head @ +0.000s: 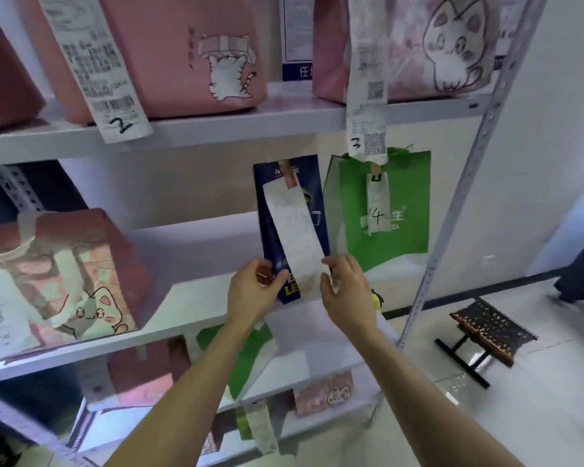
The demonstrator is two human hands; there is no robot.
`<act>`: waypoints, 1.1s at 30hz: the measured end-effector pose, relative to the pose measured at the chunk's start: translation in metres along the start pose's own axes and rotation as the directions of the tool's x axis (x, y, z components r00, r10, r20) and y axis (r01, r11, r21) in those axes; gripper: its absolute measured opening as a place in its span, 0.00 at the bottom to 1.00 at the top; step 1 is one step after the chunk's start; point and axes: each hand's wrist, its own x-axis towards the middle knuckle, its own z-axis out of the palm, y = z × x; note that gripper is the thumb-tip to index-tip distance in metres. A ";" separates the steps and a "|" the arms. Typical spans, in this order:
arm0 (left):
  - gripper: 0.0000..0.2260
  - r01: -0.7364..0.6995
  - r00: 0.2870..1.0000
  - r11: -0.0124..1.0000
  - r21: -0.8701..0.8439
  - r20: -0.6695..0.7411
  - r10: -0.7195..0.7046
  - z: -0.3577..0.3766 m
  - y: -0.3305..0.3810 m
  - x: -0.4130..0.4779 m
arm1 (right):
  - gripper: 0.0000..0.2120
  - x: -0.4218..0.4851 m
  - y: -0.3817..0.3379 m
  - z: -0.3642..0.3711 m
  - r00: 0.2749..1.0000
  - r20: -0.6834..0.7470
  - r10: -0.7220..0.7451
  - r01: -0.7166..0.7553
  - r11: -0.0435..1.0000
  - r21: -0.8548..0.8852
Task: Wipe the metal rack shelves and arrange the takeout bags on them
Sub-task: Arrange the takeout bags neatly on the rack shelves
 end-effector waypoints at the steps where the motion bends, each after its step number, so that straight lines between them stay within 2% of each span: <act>1: 0.11 -0.005 1.000 0.999 0.033 0.006 0.004 0.004 0.002 0.002 | 0.14 0.002 0.000 -0.001 1.000 -0.003 -0.021 0.021 1.000 -0.010; 5: 0.04 0.008 0.999 0.996 0.092 -0.034 -0.005 0.004 0.002 0.005 | 0.26 0.006 -0.001 0.006 0.998 0.059 -0.016 0.018 1.000 -0.024; 8: 0.04 0.049 0.993 0.994 0.101 -0.111 -0.038 -0.017 -0.013 -0.003 | 0.34 0.014 -0.007 0.025 0.972 0.198 0.125 -0.127 0.992 -0.002; 11: 0.04 0.095 0.980 0.987 0.126 -0.183 -0.071 -0.052 -0.038 -0.017 | 0.28 0.014 -0.031 0.061 0.925 0.361 0.116 -0.148 0.987 0.061; 15: 0.02 0.190 0.951 0.967 0.168 -0.278 -0.139 -0.106 -0.067 -0.025 | 0.24 0.009 -0.077 0.117 0.888 0.458 0.029 -0.074 0.994 0.082; 18: 0.02 0.242 0.942 0.945 0.219 -0.288 -0.174 -0.144 -0.083 -0.021 | 0.22 0.008 -0.106 0.151 0.880 0.476 -0.005 -0.045 0.995 0.093; 21: 0.07 0.239 0.946 0.952 0.191 -0.267 -0.184 -0.180 -0.096 -0.022 | 0.22 0.005 -0.118 0.173 0.870 0.494 -0.015 -0.028 0.997 0.079; 24: 0.06 0.188 0.937 0.968 0.166 -0.326 -0.126 -0.222 -0.111 -0.038 | 0.26 -0.004 -0.123 0.177 0.896 0.442 0.041 -0.100 0.989 0.111; 25: 0.05 0.172 0.923 0.968 0.182 -0.374 -0.093 -0.238 -0.118 -0.045 | 0.28 -0.009 -0.126 0.175 0.932 0.357 0.056 -0.106 0.987 0.123; 27: 0.03 0.176 0.863 0.967 0.186 -0.501 -0.061 -0.272 -0.134 -0.058 | 0.29 -0.023 -0.138 0.170 0.995 0.087 0.046 -0.058 0.989 0.138; 28: 0.03 0.199 0.819 0.965 0.173 -0.570 -0.066 -0.287 -0.143 -0.063 | 0.27 -0.032 -0.148 0.169 0.999 -0.036 0.019 -0.014 0.989 0.150; 29: 0.04 0.227 0.772 0.960 0.164 -0.632 -0.075 -0.302 -0.153 -0.067 | 0.23 -0.039 -0.162 0.170 0.995 -0.099 -0.025 0.041 0.985 0.170; 30: 0.07 0.257 0.731 0.954 0.157 -0.676 -0.086 -0.314 -0.162 -0.070 | 0.20 -0.045 -0.178 0.174 0.992 -0.087 -0.092 0.106 0.976 0.188; 31: 0.11 0.278 0.708 0.949 0.149 -0.699 -0.098 -0.324 -0.171 -0.070 | 0.18 -0.051 -0.196 0.182 0.987 -0.015 -0.159 0.159 0.966 0.202; 33: 0.21 0.298 0.728 0.947 0.122 -0.670 -0.143 -0.337 -0.183 -0.068 | 0.22 -0.059 -0.229 0.204 0.960 0.209 -0.186 0.148 0.971 0.186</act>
